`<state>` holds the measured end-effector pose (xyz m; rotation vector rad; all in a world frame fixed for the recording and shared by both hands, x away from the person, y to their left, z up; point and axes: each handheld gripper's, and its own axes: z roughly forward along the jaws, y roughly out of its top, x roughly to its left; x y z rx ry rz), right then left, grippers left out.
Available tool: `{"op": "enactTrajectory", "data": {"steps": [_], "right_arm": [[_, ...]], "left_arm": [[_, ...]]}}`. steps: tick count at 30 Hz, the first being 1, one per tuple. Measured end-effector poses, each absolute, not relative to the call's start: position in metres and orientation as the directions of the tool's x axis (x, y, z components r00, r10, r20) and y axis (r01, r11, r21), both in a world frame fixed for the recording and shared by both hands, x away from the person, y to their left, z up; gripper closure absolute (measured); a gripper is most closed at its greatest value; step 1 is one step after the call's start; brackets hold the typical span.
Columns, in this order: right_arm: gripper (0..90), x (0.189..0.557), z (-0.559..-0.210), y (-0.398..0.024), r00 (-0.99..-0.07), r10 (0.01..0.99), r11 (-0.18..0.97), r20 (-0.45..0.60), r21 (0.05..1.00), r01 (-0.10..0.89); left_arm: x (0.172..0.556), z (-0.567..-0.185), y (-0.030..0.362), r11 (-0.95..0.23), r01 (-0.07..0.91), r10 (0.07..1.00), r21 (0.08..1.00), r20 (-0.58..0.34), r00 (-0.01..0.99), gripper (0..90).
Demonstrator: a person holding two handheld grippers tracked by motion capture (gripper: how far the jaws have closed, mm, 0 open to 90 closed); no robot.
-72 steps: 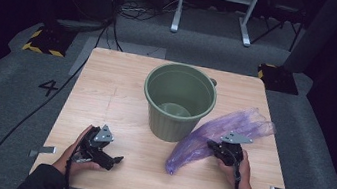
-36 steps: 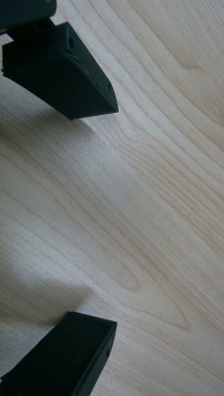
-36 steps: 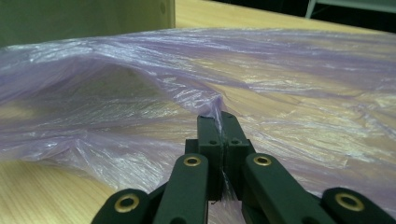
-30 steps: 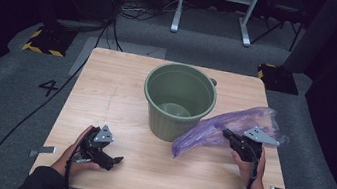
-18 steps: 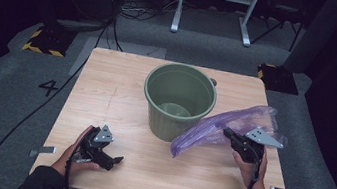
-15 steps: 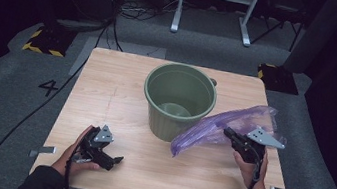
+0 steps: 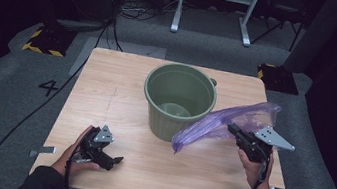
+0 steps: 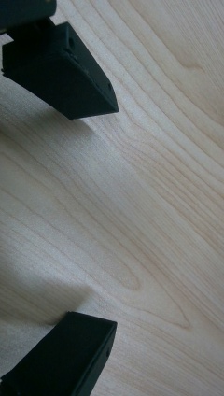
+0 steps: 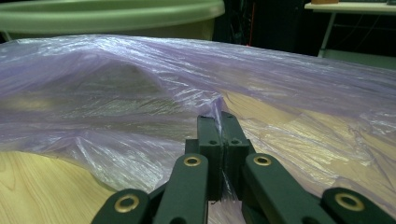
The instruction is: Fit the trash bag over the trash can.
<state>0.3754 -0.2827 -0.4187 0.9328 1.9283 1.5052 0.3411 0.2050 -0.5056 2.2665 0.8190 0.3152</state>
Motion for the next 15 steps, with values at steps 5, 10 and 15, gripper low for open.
{"op": "enactTrajectory", "data": {"steps": [5, 10, 15], "right_arm": [[90.0, 0.373, -0.412, -0.285, -0.632, 0.775, 0.125, 0.019, 0.975, 0.182], [90.0, 0.370, -0.401, -0.287, -0.630, 0.776, 0.098, 0.025, 0.982, 0.160], [90.0, 0.364, -0.387, -0.290, -0.626, 0.779, 0.088, 0.015, 0.987, 0.134]], "left_arm": [[0.341, -0.506, 0.205, -0.558, 0.468, 0.637, 0.686, -0.008, 0.771, 0.2], [0.341, -0.506, 0.205, -0.558, 0.468, 0.637, 0.686, -0.008, 0.771, 0.2], [0.342, -0.506, 0.204, -0.561, 0.464, 0.632, 0.686, -0.008, 0.775, 0.0]]}}
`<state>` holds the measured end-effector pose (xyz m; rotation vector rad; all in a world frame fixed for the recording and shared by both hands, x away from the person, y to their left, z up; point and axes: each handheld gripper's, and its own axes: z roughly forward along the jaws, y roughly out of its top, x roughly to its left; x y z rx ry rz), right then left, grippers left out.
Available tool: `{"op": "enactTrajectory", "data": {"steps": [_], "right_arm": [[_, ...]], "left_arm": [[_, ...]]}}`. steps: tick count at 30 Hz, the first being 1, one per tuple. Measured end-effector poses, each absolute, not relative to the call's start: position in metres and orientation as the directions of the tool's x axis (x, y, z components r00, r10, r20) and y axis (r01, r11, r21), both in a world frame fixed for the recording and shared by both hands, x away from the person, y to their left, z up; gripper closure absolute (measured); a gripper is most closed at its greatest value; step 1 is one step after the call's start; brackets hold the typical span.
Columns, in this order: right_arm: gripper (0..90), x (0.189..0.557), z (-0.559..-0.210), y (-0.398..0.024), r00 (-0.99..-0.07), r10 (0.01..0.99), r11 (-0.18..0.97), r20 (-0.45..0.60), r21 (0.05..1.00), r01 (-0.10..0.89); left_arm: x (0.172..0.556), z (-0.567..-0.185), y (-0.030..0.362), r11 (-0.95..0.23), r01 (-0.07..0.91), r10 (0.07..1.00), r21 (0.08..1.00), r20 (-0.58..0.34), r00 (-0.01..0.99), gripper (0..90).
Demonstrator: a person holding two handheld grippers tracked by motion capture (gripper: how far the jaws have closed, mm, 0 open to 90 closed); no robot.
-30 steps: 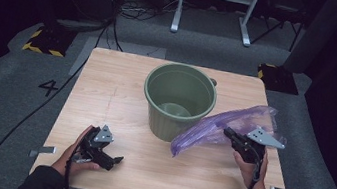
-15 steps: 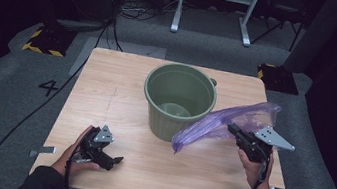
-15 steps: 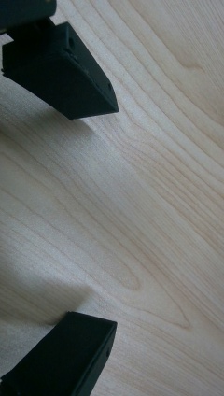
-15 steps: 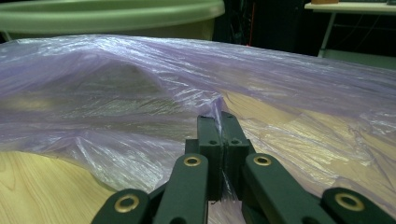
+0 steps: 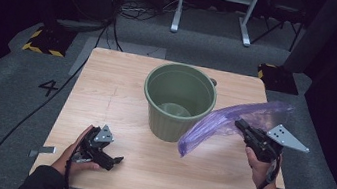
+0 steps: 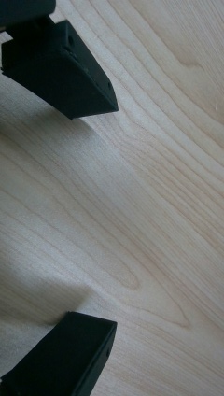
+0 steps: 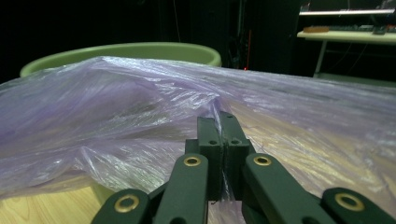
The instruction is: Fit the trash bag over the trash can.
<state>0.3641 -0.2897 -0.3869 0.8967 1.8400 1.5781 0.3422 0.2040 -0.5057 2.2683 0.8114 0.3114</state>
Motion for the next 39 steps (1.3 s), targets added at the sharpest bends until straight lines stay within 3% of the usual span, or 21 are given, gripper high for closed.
{"op": "enactTrajectory", "data": {"steps": [11, 26, 29, 31, 32, 33, 36, 38, 39], "right_arm": [[90.0, 0.357, -0.364, -0.298, -0.606, 0.796, 0.075, -0.004, 0.993, 0.092], [89.9, 0.387, -0.346, -0.286, -0.554, 0.832, 0.090, -0.014, 0.990, 0.110], [89.9, 0.391, -0.341, -0.285, -0.546, 0.837, 0.077, -0.006, 0.991, 0.107], [89.9, 0.394, -0.338, -0.284, -0.539, 0.842, 0.078, -0.011, 0.992, 0.102], [89.9, 0.395, -0.337, -0.284, -0.538, 0.843, 0.079, -0.013, 0.992, 0.100], [89.9, 0.397, -0.334, -0.283, -0.537, 0.843, 0.083, -0.017, 0.992, 0.099], [89.9, 0.400, -0.329, -0.283, -0.541, 0.841, 0.080, -0.017, 0.992, 0.093], [89.8, 0.401, -0.326, -0.283, -0.540, 0.842, 0.077, -0.015, 0.993, 0.092], [89.8, 0.403, -0.325, -0.283, -0.539, 0.842, 0.073, -0.011, 0.993, 0.094]], "left_arm": [[0.343, -0.505, 0.203, -0.564, 0.463, 0.629, 0.684, -0.007, 0.777, 0.0], [0.349, -0.502, 0.202, -0.612, 0.446, 0.585, 0.653, -0.006, 0.811, 0.4], [0.349, -0.498, 0.206, -0.619, 0.439, 0.578, 0.651, -0.002, 0.816, 6.5], [0.349, -0.496, 0.209, -0.607, 0.429, 0.577, 0.669, 0.000, 0.816, 20.8], [0.350, -0.496, 0.210, -0.603, 0.437, 0.589, 0.667, 0.003, 0.808, 21.4], [0.350, -0.496, 0.211, -0.600, 0.445, 0.599, 0.664, 0.005, 0.801, 13.7], [0.351, -0.495, 0.214, -0.585, 0.444, 0.601, 0.679, -0.004, 0.799, 20.2], [0.351, -0.494, 0.215, -0.579, 0.443, 0.606, 0.684, -0.002, 0.796, 14.8], [0.351, -0.493, 0.215, -0.570, 0.442, 0.608, 0.693, -0.005, 0.794, 18.3]]}}
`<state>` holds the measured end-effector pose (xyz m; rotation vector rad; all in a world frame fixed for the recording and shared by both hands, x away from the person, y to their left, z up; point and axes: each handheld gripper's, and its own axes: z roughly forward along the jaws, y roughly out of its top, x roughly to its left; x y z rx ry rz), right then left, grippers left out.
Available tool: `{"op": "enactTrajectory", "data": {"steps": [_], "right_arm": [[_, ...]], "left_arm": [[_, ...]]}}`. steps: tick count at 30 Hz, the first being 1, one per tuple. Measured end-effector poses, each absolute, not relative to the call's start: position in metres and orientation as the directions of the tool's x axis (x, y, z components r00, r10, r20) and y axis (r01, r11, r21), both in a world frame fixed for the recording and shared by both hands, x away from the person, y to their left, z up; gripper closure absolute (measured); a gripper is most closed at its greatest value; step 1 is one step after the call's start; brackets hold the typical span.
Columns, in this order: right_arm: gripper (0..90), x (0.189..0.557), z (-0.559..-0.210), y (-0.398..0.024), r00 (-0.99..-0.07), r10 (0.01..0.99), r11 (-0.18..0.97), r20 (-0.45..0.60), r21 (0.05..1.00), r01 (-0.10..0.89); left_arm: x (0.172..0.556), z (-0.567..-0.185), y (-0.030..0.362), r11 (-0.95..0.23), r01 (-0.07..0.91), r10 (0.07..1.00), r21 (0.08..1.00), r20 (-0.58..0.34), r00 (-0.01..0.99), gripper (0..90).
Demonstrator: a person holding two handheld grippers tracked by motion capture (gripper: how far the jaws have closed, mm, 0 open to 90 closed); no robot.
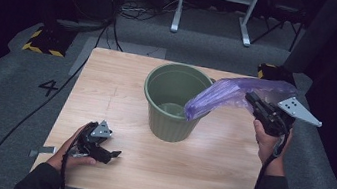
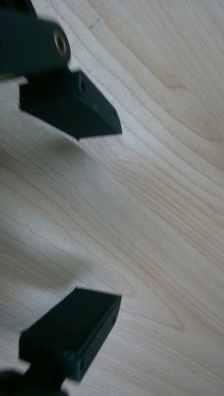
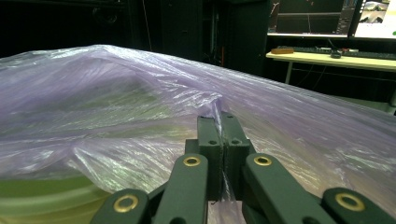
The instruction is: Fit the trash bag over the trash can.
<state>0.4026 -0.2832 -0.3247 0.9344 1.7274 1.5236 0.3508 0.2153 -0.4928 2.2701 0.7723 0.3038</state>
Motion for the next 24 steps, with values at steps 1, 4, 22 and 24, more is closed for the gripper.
{"op": "enactTrajectory", "data": {"steps": [1, 4, 22, 24], "right_arm": [[89.8, 0.404, -0.324, -0.283, -0.537, 0.844, 0.073, -0.010, 0.993, 0.096], [89.7, 0.409, -0.324, -0.281, -0.529, 0.849, 0.078, -0.010, 0.991, 0.106], [88.2, 0.424, -0.338, -0.259, -0.501, 0.861, 0.170, -0.087, 0.978, 0.123], [88.1, 0.424, -0.339, -0.257, -0.498, 0.862, 0.182, -0.100, 0.976, 0.119]], "left_arm": [[0.351, -0.491, 0.216, -0.564, 0.441, 0.611, 0.698, -0.007, 0.792, 18.3], [0.350, -0.484, 0.218, -0.536, 0.434, 0.620, 0.725, -0.011, 0.785, 17.1], [0.343, -0.410, 0.218, -0.351, 0.273, 0.666, 0.896, 0.034, 0.745, 15.9], [0.343, -0.402, 0.214, -0.336, 0.256, 0.657, 0.906, 0.031, 0.753, 16.0]]}}
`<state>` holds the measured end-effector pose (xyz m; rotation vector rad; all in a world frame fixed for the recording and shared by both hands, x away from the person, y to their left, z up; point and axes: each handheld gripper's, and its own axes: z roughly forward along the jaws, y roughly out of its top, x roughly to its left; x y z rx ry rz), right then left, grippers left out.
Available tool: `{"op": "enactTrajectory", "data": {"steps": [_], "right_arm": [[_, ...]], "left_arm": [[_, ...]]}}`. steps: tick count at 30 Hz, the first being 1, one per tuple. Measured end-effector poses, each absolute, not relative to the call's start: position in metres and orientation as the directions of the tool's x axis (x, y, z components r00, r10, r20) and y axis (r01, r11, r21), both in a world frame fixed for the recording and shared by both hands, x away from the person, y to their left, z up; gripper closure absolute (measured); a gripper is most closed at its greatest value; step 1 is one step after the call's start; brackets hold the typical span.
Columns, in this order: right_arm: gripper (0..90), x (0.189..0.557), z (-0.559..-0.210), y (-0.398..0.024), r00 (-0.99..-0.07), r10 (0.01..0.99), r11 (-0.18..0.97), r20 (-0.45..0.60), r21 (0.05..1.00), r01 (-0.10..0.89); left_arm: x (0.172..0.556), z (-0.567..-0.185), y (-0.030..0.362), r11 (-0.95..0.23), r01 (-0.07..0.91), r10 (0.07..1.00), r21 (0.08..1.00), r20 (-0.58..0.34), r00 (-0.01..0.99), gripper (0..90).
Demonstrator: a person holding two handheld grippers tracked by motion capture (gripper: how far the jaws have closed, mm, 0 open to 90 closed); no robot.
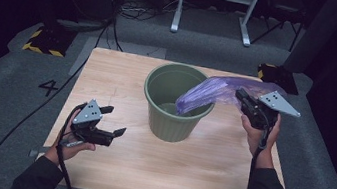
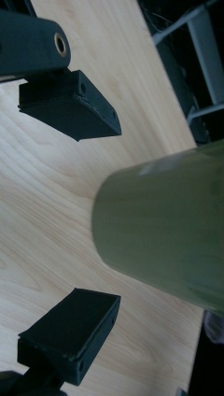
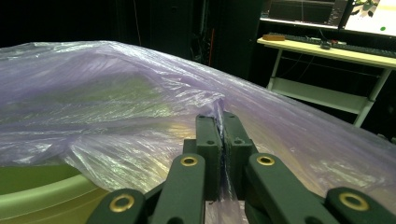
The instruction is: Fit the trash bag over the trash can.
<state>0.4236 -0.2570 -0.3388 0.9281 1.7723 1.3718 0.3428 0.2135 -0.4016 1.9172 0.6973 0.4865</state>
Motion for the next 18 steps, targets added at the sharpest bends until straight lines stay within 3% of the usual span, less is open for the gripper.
{"op": "enactTrajectory", "data": {"steps": [18], "right_arm": [[87.2, 0.420, -0.346, -0.235, -0.515, 0.840, 0.260, -0.171, 0.960, 0.104]], "left_arm": [[0.364, -0.333, 0.172, -0.305, 0.137, 0.626, 0.943, 0.089, 0.775, 17.9]]}}
